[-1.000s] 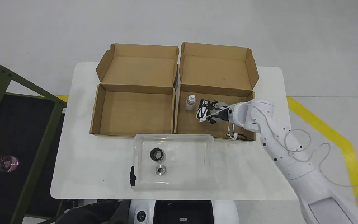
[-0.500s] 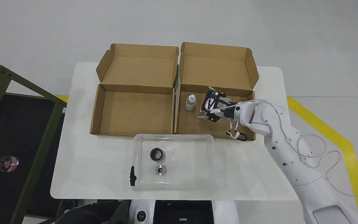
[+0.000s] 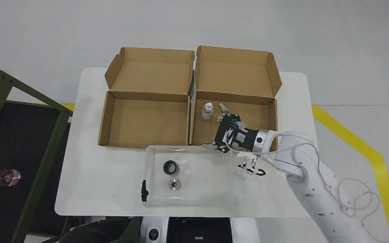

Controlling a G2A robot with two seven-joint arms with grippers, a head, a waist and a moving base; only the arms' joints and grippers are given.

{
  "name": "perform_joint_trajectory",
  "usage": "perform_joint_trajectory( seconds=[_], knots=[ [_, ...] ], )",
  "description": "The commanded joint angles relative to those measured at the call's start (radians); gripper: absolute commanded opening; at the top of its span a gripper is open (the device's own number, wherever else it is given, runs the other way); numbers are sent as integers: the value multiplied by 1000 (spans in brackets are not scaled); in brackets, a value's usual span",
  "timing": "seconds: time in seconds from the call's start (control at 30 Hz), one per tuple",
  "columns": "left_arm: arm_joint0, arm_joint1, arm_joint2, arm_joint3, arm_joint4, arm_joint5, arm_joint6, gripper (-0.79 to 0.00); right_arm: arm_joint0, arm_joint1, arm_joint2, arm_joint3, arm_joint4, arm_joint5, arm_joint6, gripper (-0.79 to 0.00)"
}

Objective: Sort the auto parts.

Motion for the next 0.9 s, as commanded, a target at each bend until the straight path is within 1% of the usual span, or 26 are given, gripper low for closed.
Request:
perform_joint_trajectory(
  seconds=[0.0, 0.13, 0.3, 0.57, 0.87],
  knots=[
    [0, 0, 0, 0, 0, 0, 0, 0, -16, -1, -17, -26, -11, 4, -13, 0],
    [0, 0, 0, 0, 0, 0, 0, 0, -33, -6, -65, -41, -42, 12, -36, 0],
    [0, 0, 0, 0, 0, 0, 0, 0, -28, -17, -138, -25, -73, 1, -73, 0],
    [0, 0, 0, 0, 0, 0, 0, 0, 23, -45, -271, 27, -121, -6, -127, 0],
    [0, 0, 0, 0, 0, 0, 0, 0, 64, -70, -354, 92, -151, 7, -132, 0]
  ],
)
